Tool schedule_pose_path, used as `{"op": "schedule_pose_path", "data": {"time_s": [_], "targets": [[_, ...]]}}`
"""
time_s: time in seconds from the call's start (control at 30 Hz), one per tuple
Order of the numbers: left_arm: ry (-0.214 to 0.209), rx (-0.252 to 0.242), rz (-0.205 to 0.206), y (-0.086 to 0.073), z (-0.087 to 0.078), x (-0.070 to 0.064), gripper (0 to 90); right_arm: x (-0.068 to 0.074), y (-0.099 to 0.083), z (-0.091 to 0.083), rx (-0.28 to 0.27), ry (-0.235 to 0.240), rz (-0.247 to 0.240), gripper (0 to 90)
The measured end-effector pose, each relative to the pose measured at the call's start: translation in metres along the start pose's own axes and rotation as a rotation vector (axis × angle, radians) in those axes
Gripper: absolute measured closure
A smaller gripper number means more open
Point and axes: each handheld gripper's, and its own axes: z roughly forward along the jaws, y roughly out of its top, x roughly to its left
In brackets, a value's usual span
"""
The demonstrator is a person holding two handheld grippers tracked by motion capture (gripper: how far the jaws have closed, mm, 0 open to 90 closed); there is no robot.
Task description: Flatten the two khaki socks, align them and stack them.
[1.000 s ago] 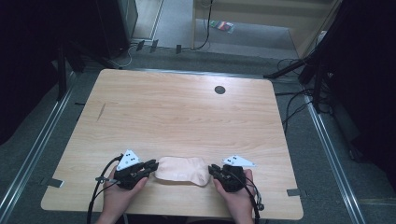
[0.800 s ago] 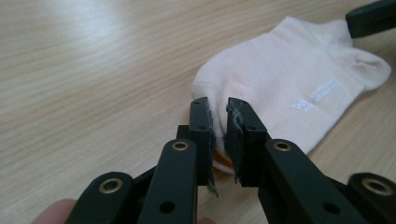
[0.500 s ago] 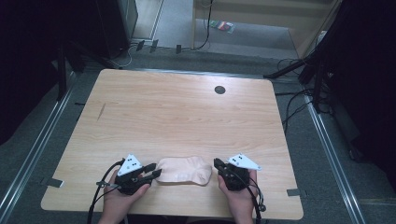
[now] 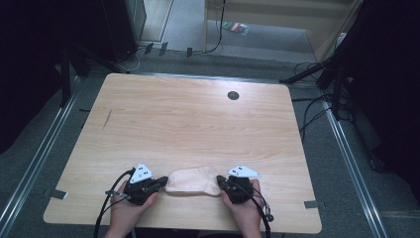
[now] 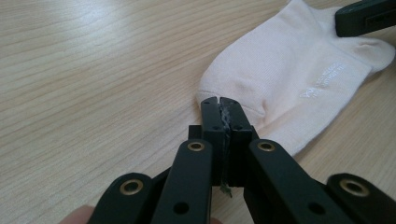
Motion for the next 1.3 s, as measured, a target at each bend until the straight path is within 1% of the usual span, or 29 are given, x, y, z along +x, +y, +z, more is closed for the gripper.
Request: {"op": "schedule_pose_path", "data": {"time_s": [0.03, 0.1, 0.13, 0.17, 0.2, 0.23, 0.27, 0.3, 0.33, 0.37, 0.43, 0.5, 0.57, 0.6, 0.63, 0.67, 0.7, 0.73, 0.77, 0.8, 0.83, 0.9, 0.97, 1.0, 1.07, 1.17, 1.2, 1.23, 1.3], "targets": [[0.002, -0.001, 0.003, 0.0, 0.0, 0.0, 90.0, 0.0, 0.0, 0.001, -0.004, -0.005, -0.015, 90.0], [0.007, -0.012, 0.017, -0.001, -0.001, -0.002, 87.5, 0.0, 0.001, 0.001, -0.005, -0.008, -0.011, 90.0], [-0.012, -0.025, 0.017, -0.001, -0.003, -0.002, 84.6, 0.0, 0.001, 0.0, -0.008, -0.012, -0.005, 90.0], [-0.03, -0.045, 0.022, -0.001, -0.005, -0.002, 82.1, 0.001, 0.0, -0.002, -0.027, -0.019, -0.003, 89.3], [-0.038, -0.069, 0.021, 0.0, -0.008, -0.002, 82.0, 0.003, 0.001, -0.007, -0.052, -0.006, 0.0, 89.3], [-0.036, -0.096, 0.019, 0.001, -0.011, -0.002, 82.5, 0.007, 0.002, -0.012, -0.081, 0.02, -0.005, 89.6], [-0.046, -0.121, 0.008, 0.002, -0.013, -0.001, 83.8, 0.011, 0.004, -0.016, -0.102, 0.028, -0.025, 90.0], [-0.048, -0.132, -0.008, 0.003, -0.014, 0.001, 85.3, 0.016, 0.006, -0.019, -0.113, 0.03, -0.047, 90.0], [-0.049, -0.134, -0.014, 0.004, -0.013, 0.002, 87.3, 0.02, 0.007, -0.02, -0.115, 0.039, -0.061, 90.0], [-0.06, -0.125, -0.02, 0.004, -0.012, 0.003, 88.5, 0.023, 0.008, -0.018, -0.105, 0.053, -0.067, 90.0], [-0.066, -0.101, -0.012, 0.004, -0.007, 0.002, 89.3, 0.024, 0.007, -0.011, -0.076, 0.067, -0.07, 90.0], [-0.059, -0.073, 0.001, 0.003, -0.004, 0.0, 89.2, 0.021, 0.004, -0.005, -0.047, 0.067, -0.056, 90.0], [-0.058, -0.066, 0.004, 0.002, -0.003, -0.001, 89.1, 0.016, 0.002, -0.003, -0.026, 0.065, -0.03, 90.0], [-0.045, -0.045, 0.017, 0.001, -0.001, -0.002, 89.1, 0.014, 0.001, -0.001, -0.015, 0.058, -0.026, 90.0], [-0.04, -0.036, 0.018, 0.001, 0.001, -0.002, 89.0, 0.012, 0.0, 0.0, 0.005, 0.055, -0.028, 90.0], [-0.05, -0.037, 0.012, 0.0, 0.001, -0.001, 88.6, 0.01, -0.001, 0.002, 0.015, 0.062, -0.027, 90.0], [-0.057, -0.046, 0.01, 0.0, 0.0, 0.0, 87.3, 0.009, -0.002, 0.001, 0.005, 0.073, -0.009, 90.0], [-0.059, -0.066, 0.008, 0.001, -0.002, 0.0, 84.4, 0.008, -0.001, -0.001, -0.011, 0.08, 0.0, 89.5], [-0.059, -0.066, 0.008, 0.001, -0.002, 0.0, 79.3, 0.006, 0.001, -0.006, -0.042, 0.092, 0.01, 87.7], [-0.084, -0.118, 0.001, 0.001, -0.008, 0.004, 75.5, 0.003, 0.003, -0.011, -0.078, 0.101, 0.022, 85.4], [-0.089, -0.146, -0.004, 0.001, -0.011, 0.007, 71.5, 0.0, 0.006, -0.017, -0.111, 0.1, 0.029, 82.9], [-0.094, -0.199, -0.024, 0.001, -0.018, 0.014, 62.3, -0.008, 0.008, -0.027, -0.164, 0.07, 0.034, 75.9], [-0.089, -0.248, -0.047, 0.0, -0.023, 0.022, 55.3, -0.017, 0.008, -0.035, -0.211, 0.04, 0.034, 62.6], [-0.081, -0.269, -0.062, 0.0, -0.026, 0.026, 50.1, -0.022, 0.008, -0.037, -0.229, 0.021, 0.029, 56.5], [-0.065, -0.291, -0.087, 0.0, -0.03, 0.032, 41.0, -0.03, 0.008, -0.041, -0.242, 0.007, 0.034, 48.0], [-0.015, -0.3, -0.102, 0.0, -0.036, 0.039, 27.8, -0.038, 0.008, -0.042, -0.244, -0.006, 0.038, 41.5], [-0.004, -0.301, -0.106, 0.0, -0.038, 0.042, 24.6, -0.041, 0.008, -0.043, -0.242, -0.017, 0.041, 39.7], [0.0, -0.307, -0.118, 0.0, -0.04, 0.044, 22.8, -0.043, 0.008, -0.043, -0.246, -0.025, 0.039, 37.6], [0.016, -0.312, -0.125, 0.0, -0.045, 0.05, 19.1, -0.048, 0.008, -0.045, -0.257, -0.043, 0.047, 33.3]]}}
